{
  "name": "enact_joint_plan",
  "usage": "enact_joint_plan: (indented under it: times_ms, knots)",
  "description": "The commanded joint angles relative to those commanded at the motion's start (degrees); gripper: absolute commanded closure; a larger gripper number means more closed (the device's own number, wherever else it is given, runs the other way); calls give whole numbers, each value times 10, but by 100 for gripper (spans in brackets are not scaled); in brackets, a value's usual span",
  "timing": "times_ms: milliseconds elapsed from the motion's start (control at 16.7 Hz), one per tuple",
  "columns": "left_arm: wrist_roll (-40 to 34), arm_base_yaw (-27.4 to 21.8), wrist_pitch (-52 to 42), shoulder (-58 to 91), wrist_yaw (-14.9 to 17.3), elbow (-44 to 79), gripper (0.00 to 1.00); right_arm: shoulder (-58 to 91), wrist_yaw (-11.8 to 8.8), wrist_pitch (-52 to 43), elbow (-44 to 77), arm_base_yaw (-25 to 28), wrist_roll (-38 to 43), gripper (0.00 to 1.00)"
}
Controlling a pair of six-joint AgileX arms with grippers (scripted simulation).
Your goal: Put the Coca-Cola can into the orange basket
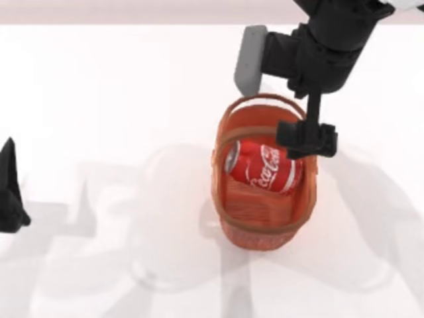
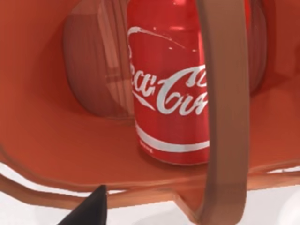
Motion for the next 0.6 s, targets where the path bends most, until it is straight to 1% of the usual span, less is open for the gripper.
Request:
enact_joint_plan:
  times_ms: [180, 300, 360, 600]
  knots:
    - [12, 10, -40, -90, -54, -56, 0, 73, 0, -50, 84, 24, -34, 0]
    - [17, 14, -54, -120, -74, -76, 0, 95, 1, -66, 111, 32, -45, 0]
    - [18, 14, -57, -126, -78, -80, 0, 99, 1, -69, 116, 33, -47, 0]
    - [18, 14, -57, -126, -78, -80, 0, 99, 1, -69, 116, 33, -47, 0]
